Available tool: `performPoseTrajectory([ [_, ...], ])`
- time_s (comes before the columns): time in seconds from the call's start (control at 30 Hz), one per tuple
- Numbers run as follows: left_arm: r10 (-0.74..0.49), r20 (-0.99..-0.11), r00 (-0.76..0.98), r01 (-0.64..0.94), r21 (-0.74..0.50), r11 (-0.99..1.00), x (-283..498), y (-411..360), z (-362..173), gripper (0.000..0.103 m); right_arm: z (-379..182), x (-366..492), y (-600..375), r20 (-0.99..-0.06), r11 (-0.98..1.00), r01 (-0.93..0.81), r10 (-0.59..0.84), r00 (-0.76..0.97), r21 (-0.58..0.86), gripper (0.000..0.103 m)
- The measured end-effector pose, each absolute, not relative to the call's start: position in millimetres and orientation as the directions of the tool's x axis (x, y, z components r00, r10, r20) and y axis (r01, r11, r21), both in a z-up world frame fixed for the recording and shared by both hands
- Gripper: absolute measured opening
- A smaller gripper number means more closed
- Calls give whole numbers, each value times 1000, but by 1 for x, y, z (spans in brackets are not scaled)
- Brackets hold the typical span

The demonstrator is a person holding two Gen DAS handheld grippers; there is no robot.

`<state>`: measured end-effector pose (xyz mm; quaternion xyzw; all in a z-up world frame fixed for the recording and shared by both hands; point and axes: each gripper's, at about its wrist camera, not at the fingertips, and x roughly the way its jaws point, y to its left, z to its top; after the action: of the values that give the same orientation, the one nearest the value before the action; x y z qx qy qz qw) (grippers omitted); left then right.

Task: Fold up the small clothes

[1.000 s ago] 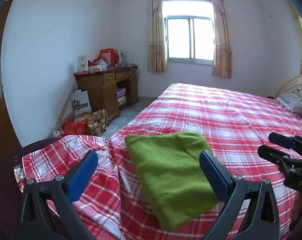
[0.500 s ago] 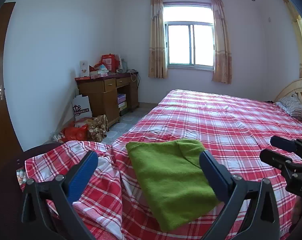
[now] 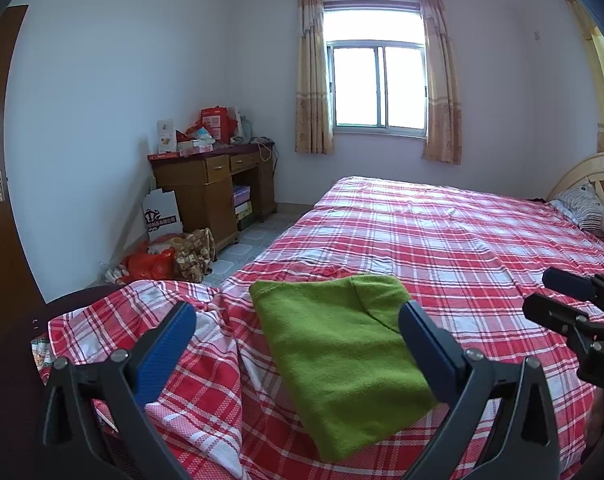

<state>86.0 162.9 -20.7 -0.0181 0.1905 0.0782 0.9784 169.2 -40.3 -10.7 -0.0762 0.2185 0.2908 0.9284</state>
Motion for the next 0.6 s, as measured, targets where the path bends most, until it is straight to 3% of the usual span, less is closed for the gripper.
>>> performPoseTrajectory([
  [0.6,142,-383,913,-156,-7,988,86,163,-20,103,-9,168,-42,-443,817,-577,513,735,-12,61],
])
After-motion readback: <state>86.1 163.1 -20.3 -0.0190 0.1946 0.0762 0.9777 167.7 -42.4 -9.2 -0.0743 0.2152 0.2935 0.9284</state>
